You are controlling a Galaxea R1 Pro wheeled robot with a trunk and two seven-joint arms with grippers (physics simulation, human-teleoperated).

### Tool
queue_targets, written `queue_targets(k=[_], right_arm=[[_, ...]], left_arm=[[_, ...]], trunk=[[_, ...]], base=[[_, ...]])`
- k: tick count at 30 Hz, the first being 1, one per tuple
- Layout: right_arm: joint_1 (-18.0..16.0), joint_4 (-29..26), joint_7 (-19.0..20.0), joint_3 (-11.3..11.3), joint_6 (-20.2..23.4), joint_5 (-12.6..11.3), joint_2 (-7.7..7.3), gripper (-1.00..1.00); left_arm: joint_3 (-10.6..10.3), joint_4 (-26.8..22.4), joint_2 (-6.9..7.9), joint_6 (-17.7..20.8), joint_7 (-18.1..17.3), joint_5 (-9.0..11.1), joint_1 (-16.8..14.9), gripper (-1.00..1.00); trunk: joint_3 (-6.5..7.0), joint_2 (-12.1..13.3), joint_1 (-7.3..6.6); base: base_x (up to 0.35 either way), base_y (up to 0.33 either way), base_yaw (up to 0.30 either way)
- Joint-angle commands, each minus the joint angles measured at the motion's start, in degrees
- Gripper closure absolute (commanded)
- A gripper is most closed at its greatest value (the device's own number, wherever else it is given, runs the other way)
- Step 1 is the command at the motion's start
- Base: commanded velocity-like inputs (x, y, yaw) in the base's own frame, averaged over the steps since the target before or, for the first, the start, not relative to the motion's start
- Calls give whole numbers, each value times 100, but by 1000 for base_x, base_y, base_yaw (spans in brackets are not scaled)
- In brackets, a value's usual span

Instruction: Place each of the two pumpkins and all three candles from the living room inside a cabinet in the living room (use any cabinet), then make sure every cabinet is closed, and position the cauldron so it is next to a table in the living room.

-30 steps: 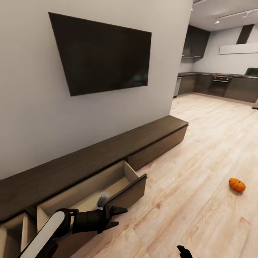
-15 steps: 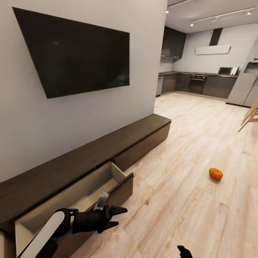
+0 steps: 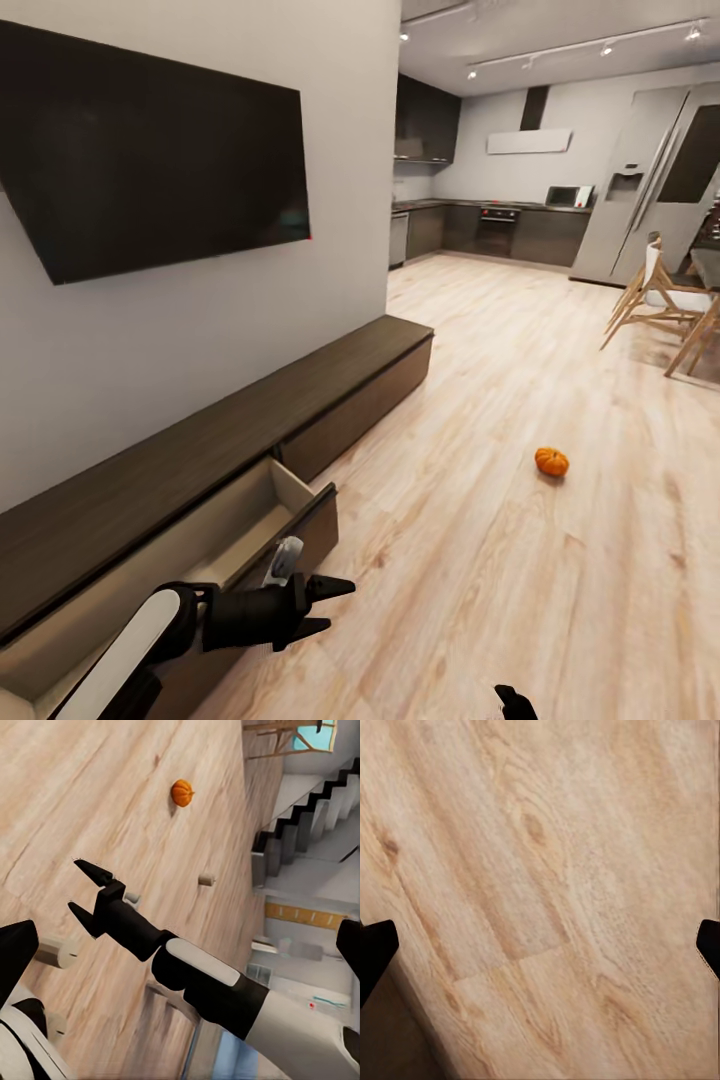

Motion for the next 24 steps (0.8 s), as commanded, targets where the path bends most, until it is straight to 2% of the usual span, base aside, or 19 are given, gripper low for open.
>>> queue_targets(k=[1,18,24], right_arm=[[-10,23,44,9,16,-42,-1,-100],[-11,23,40,9,17,-42,1,-100],[-11,23,43,9,18,-42,-1,-100]], left_arm=[[-4,-6,4,0,56,61,-3,-100],[0,-5,9,0,56,61,-4,-100],[1,-1,9,0,56,61,-3,-100]], trunk=[[-5,-3,-1],[-5,-3,-1],[-5,-3,-1]], base=[[0,0,-280],[0,0,-280],[88,7,-280]])
